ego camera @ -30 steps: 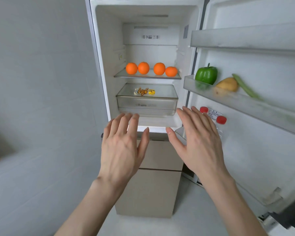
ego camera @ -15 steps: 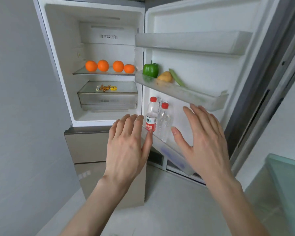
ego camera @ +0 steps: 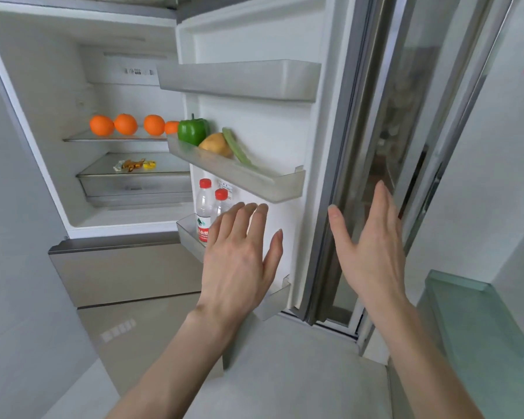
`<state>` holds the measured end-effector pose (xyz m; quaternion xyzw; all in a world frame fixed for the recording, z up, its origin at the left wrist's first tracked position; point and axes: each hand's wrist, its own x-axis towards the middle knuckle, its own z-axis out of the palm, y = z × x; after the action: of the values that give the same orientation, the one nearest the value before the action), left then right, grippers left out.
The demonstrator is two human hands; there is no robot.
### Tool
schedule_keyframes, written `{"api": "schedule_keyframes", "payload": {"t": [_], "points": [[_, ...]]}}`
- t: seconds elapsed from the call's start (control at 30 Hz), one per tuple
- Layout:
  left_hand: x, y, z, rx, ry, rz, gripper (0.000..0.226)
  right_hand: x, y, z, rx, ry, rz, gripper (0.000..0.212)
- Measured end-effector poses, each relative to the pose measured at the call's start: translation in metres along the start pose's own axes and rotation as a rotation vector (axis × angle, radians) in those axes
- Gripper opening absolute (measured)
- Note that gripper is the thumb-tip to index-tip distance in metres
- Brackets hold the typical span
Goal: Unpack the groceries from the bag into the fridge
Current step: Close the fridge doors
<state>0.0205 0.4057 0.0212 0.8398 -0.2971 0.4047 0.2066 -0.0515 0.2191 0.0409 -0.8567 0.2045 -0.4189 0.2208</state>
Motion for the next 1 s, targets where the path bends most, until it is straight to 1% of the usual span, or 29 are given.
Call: {"api": "schedule_keyframes", "payload": {"t": [0.07, 0.13, 0.2, 0.37, 0.43, 0.5, 0.53, 0.57, 0.63, 0.77, 0.87, 0.93, 1.0], "points": [[0.005, 0.012, 0.006, 0.014, -0.014, 0.0, 0.045, 0.016, 0.012, 0.005, 0.1, -0.106, 0.101, 0.094], [0.008, 0.021, 0.011, 0.034, -0.019, -0.001, 0.045, 0.03, 0.021, 0.011, 0.269, -0.24, 0.199, 0.097], [0.009, 0.025, 0.014, 0.049, -0.014, -0.002, 0.045, 0.038, 0.025, 0.018, 0.395, -0.314, 0.243, 0.099], [0.007, 0.028, 0.018, 0.073, -0.014, -0.033, 0.043, 0.037, 0.037, 0.029, 0.546, -0.28, 0.241, 0.092], [0.004, 0.029, 0.018, 0.086, -0.015, -0.039, 0.043, 0.03, 0.038, 0.028, 0.567, -0.289, 0.213, 0.081], [0.0, 0.03, 0.018, 0.099, -0.022, -0.05, 0.044, 0.021, 0.035, 0.026, 0.607, -0.295, 0.154, 0.058], [-0.002, 0.03, 0.017, 0.104, -0.025, -0.056, 0.044, 0.017, 0.033, 0.025, 0.624, -0.297, 0.121, 0.05], [-0.004, 0.031, 0.016, 0.107, -0.026, -0.063, 0.045, 0.011, 0.031, 0.024, 0.639, -0.3, 0.089, 0.047], [-0.009, 0.03, 0.013, 0.112, -0.026, -0.075, 0.043, 0.001, 0.026, 0.023, 0.655, -0.309, 0.038, 0.049], [-0.02, 0.024, 0.003, 0.116, -0.009, -0.093, 0.042, -0.017, 0.019, 0.031, 0.649, -0.355, -0.091, 0.062], [-0.026, 0.016, -0.006, 0.108, 0.033, -0.152, 0.042, -0.027, 0.011, 0.042, 0.667, -0.405, -0.18, 0.07], [-0.031, 0.007, -0.012, 0.118, 0.06, -0.205, 0.042, -0.033, 0.002, 0.051, 0.716, -0.428, -0.228, 0.065], [-0.036, -0.004, -0.018, 0.13, 0.076, -0.256, 0.044, -0.039, -0.008, 0.059, 0.769, -0.437, -0.278, 0.053]]}}
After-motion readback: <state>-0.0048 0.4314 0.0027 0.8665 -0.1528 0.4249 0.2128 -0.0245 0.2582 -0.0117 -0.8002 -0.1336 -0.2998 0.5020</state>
